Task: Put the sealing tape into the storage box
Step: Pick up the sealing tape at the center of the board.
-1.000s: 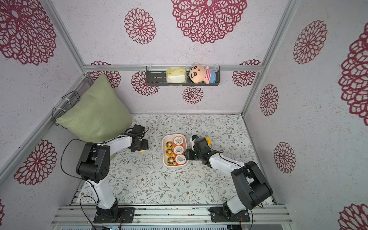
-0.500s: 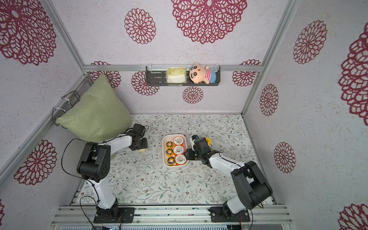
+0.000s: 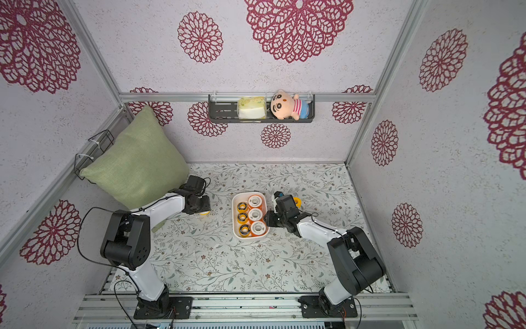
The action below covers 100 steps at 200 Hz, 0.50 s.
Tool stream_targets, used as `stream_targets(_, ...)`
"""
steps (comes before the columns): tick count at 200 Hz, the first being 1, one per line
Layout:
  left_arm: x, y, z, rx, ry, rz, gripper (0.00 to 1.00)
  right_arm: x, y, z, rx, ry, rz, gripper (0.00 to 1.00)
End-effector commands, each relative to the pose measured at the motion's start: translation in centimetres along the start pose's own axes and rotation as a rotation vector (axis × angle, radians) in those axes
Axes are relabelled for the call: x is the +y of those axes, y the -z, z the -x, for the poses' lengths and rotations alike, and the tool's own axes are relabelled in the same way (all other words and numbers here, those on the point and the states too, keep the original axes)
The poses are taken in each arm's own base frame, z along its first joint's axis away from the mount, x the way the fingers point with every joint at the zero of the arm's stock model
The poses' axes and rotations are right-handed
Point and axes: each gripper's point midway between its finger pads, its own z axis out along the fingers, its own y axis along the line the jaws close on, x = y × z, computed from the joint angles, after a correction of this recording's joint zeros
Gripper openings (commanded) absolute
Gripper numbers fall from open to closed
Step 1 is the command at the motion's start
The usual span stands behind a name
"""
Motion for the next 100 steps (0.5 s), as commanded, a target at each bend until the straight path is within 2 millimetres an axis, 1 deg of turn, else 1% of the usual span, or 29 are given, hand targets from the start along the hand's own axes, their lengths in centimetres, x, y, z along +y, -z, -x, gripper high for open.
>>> stream_targets(1,-2.2,2.0,0.6,-0.021,-0.019,-0.050,0.54,-0.3,0.0,1.5,-0.038,-0.017,-0.030,0.30)
stream_targets(21,-3.9,2.9,1.0,-0.025,-0.042,-0.081,0.55,-0.3,-0.1,1.6,-0.041,-0.024,-0.030,0.24)
stream_targets(30,-4.9,3.3,1.0,-0.029,-0.059,-0.095,0.56,-0.2,0.0,1.5,-0.043,-0.027,-0.028,0.21)
stream_targets(37,-5.6,3.5,1.1,-0.031,-0.072,-0.108,0.57,-0.2,0.1,1.6,-0.047,-0.029,-0.026,0.20)
stream_targets(63,-8.8,4.5,1.3,-0.037,-0.107,-0.179,0.58,0.0,0.1,1.1,-0.039,-0.040,-0.004,0.19)
stream_targets(78,-10.3,5.1,1.5,-0.047,-0.128,-0.203,0.59,0.1,0.1,0.9,-0.036,-0.044,0.003,0.19)
stream_targets(100,-12.6,5.3,1.2,-0.030,-0.172,-0.237,0.58,0.0,0.0,0.7,-0.032,-0.046,0.006,0.19)
